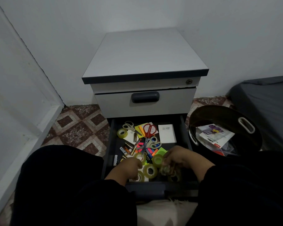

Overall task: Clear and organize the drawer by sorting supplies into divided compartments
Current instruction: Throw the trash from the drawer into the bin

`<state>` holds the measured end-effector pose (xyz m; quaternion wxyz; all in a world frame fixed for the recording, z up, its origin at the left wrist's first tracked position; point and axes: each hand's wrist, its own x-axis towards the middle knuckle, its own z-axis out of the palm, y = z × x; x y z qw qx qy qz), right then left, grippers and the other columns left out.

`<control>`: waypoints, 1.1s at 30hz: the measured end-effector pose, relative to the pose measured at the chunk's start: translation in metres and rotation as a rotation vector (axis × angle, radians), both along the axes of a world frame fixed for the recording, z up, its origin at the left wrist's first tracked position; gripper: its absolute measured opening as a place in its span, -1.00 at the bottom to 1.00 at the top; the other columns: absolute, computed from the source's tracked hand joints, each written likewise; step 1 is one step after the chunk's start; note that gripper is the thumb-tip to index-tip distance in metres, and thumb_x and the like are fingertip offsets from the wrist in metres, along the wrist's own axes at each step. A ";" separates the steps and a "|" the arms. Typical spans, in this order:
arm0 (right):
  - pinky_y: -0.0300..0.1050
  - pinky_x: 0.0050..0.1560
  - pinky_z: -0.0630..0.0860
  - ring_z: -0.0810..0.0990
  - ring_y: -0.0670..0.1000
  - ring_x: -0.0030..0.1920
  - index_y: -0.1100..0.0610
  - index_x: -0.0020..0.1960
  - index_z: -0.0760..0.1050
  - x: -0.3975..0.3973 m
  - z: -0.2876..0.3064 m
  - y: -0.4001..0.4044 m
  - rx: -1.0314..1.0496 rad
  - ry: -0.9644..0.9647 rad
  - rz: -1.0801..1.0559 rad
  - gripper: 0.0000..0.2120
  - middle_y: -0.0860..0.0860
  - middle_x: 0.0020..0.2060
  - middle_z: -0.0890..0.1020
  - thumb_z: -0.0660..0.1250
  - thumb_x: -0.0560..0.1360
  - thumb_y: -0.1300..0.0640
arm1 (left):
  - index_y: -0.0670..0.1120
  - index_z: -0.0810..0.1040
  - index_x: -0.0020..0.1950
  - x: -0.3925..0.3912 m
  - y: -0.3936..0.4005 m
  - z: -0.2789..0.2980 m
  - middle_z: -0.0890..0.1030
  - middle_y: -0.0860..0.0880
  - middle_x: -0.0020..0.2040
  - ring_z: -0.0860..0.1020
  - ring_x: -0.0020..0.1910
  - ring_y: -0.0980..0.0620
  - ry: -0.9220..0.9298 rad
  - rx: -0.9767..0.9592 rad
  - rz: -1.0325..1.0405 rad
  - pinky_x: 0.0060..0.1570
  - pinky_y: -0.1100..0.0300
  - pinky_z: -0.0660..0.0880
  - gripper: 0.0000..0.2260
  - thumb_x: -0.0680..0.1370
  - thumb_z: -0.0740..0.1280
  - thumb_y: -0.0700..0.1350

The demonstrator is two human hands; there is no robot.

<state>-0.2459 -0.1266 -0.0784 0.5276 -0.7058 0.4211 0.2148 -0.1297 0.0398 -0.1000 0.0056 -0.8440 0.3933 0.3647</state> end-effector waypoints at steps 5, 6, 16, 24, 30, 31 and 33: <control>-0.09 -0.28 0.52 0.56 0.11 -0.34 0.41 0.08 0.54 0.001 -0.003 -0.007 -0.019 -0.088 -0.253 -0.81 0.21 -0.30 0.58 0.30 0.49 0.36 | -0.06 0.44 0.38 0.000 -0.005 -0.004 0.45 -0.08 0.37 0.44 0.32 -0.05 0.037 -0.147 0.104 0.27 0.07 0.44 -0.48 0.44 0.45 -0.25; -0.09 -0.27 0.52 0.56 0.12 -0.32 0.42 0.06 0.55 0.002 -0.003 -0.009 -0.023 -0.098 -0.288 -0.81 0.22 -0.29 0.58 0.30 0.48 0.36 | -0.05 0.46 0.36 0.001 -0.005 -0.005 0.47 -0.07 0.35 0.46 0.30 -0.05 0.010 -0.166 0.122 0.26 0.06 0.44 -0.52 0.46 0.43 -0.25; -0.21 -0.47 0.44 0.58 0.07 -0.34 0.35 0.05 0.49 -0.013 0.024 -0.065 0.068 -0.453 -1.020 -0.85 0.18 -0.18 0.60 0.24 0.53 0.29 | -0.13 0.58 0.16 -0.001 -0.022 0.000 0.58 -0.19 0.08 0.56 0.00 -0.18 0.108 -0.441 0.322 -0.11 0.11 0.47 -0.77 0.54 0.24 -0.25; 0.02 0.12 0.52 0.57 0.09 0.00 0.15 0.29 0.47 -0.035 0.023 -0.098 -0.049 -0.449 -1.351 -0.54 0.14 0.19 0.56 0.40 0.43 0.07 | -0.19 0.58 0.13 0.004 -0.023 0.001 0.59 -0.19 0.06 0.55 0.02 -0.17 0.127 -0.484 0.408 -0.12 0.11 0.46 -0.77 0.55 0.20 -0.27; 0.05 0.02 0.57 0.59 0.17 -0.03 0.12 0.04 0.55 -0.007 0.011 -0.063 -0.364 -0.445 -0.834 -0.85 0.17 0.01 0.62 0.26 0.51 0.19 | -0.13 0.56 0.16 0.012 -0.015 -0.003 0.58 -0.13 0.13 0.54 0.07 -0.11 0.032 -0.380 0.429 0.10 0.02 0.51 -0.78 0.54 0.25 -0.24; 0.09 0.00 0.59 0.61 0.17 -0.10 0.12 -0.07 0.55 -0.003 0.007 -0.059 -0.329 -0.428 -0.754 -0.90 0.20 -0.04 0.64 0.25 0.53 0.19 | -0.12 0.56 0.17 0.012 -0.015 -0.004 0.58 -0.12 0.15 0.54 0.07 -0.10 0.033 -0.375 0.432 0.09 0.03 0.51 -0.77 0.54 0.26 -0.23; 0.05 -0.06 0.57 0.59 0.16 -0.19 0.17 -0.21 0.53 0.002 -0.002 -0.050 -0.307 -0.321 -0.549 -0.83 0.22 -0.13 0.62 0.23 0.53 0.24 | -0.13 0.56 0.18 0.011 -0.016 -0.005 0.58 -0.12 0.15 0.55 0.08 -0.10 0.023 -0.374 0.430 0.08 0.06 0.51 -0.77 0.54 0.26 -0.23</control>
